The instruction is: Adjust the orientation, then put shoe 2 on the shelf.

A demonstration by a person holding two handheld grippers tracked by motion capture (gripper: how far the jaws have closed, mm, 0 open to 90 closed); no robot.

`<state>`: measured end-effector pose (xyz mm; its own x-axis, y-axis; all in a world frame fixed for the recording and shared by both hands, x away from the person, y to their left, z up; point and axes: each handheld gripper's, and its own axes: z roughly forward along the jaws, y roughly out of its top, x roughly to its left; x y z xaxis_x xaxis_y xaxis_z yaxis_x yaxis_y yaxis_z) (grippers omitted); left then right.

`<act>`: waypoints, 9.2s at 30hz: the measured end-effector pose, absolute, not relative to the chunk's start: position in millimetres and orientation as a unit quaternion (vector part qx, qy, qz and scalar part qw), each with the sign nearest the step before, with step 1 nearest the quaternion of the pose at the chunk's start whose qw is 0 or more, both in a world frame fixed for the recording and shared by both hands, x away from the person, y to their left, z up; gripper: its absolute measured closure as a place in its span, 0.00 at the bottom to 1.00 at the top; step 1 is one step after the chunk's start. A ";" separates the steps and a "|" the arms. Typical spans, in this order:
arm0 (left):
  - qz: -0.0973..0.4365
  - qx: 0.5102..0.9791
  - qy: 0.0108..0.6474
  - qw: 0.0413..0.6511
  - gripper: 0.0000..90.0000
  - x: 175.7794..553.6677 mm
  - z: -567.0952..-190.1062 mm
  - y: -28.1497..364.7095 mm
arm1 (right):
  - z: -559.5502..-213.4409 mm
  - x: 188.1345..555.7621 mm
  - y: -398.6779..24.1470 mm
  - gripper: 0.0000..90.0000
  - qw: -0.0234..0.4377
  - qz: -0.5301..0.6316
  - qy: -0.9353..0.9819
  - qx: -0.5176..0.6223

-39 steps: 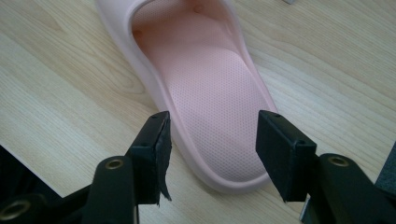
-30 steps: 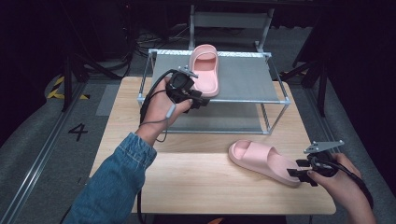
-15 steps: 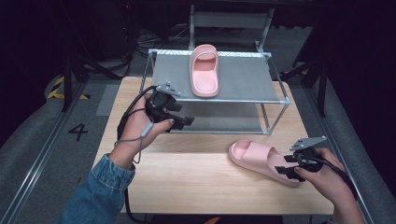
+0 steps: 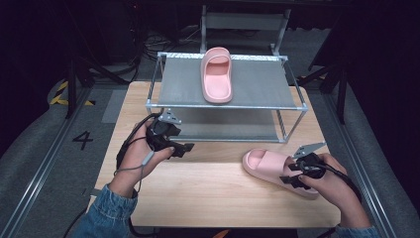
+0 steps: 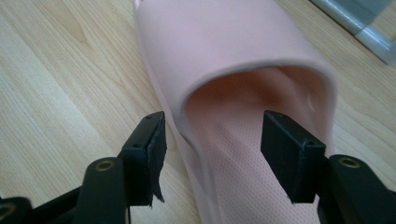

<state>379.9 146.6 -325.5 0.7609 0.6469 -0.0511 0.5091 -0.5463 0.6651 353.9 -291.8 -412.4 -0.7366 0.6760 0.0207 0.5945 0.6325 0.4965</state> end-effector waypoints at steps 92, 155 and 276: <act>0.064 0.854 0.434 0.281 0.20 402.7 -420.9 225.8 | -230.4 382.1 -236.2 0.91 0.110 0.290 0.900 0.307; 0.058 0.863 0.419 0.277 0.19 407.0 -417.0 217.9 | -204.1 439.2 -234.4 0.72 0.181 0.302 0.862 0.364; 0.085 0.849 0.439 0.280 0.20 373.5 -407.3 246.7 | -277.5 400.5 -240.9 0.54 0.136 0.338 0.864 0.346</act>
